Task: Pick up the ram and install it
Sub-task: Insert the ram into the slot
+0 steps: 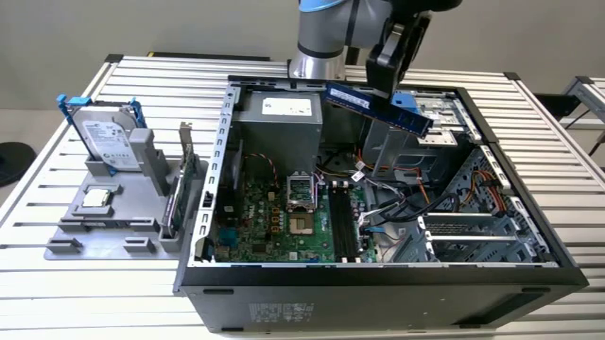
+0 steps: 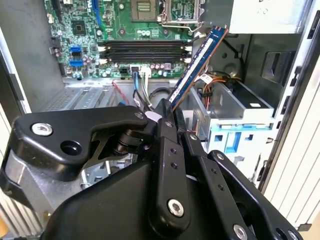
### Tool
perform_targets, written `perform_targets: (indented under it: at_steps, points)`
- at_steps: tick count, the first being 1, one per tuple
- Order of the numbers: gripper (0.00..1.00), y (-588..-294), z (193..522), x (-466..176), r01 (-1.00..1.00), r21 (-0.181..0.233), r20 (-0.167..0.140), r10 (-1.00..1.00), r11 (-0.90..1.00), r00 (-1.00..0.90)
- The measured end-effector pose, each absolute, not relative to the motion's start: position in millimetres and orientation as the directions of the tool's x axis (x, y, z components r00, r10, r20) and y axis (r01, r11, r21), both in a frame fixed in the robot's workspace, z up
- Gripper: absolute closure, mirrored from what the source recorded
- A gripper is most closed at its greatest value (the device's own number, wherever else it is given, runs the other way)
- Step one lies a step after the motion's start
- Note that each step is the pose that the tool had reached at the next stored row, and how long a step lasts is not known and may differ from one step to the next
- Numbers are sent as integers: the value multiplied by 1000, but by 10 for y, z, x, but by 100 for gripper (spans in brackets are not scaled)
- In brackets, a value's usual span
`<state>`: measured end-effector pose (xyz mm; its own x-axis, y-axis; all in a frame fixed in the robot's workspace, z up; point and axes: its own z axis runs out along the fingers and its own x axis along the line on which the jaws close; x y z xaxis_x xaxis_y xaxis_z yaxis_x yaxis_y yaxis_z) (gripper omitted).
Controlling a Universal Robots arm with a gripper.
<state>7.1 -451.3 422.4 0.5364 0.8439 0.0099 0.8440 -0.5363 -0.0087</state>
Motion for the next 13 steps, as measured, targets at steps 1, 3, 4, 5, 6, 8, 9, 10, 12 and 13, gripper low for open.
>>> perform_targets:
  at_steps: [1,3,4,5,6,8,9,10,12,13]
  points:
    - [100,-4513,4225,72,841,-9,10,841,-541,541]
    - [100,-4513,4226,72,835,-9,10,835,-550,550]
    - [100,-4512,4226,72,832,-9,10,832,-555,555]
    - [100,-4513,4227,72,829,-9,10,829,-560,560]
    - [100,-4513,4227,72,826,-9,10,825,-564,564]
    - [100,-4513,4228,71,819,-9,10,819,-574,574]
    - [100,-4513,4229,72,815,-9,10,815,-580,580]
    - [100,-4512,4229,72,811,-9,10,811,-585,585]
    - [100,-4512,4229,72,804,-9,10,804,-595,595]
    - [100,-4512,4230,72,800,-9,10,800,-600,600]
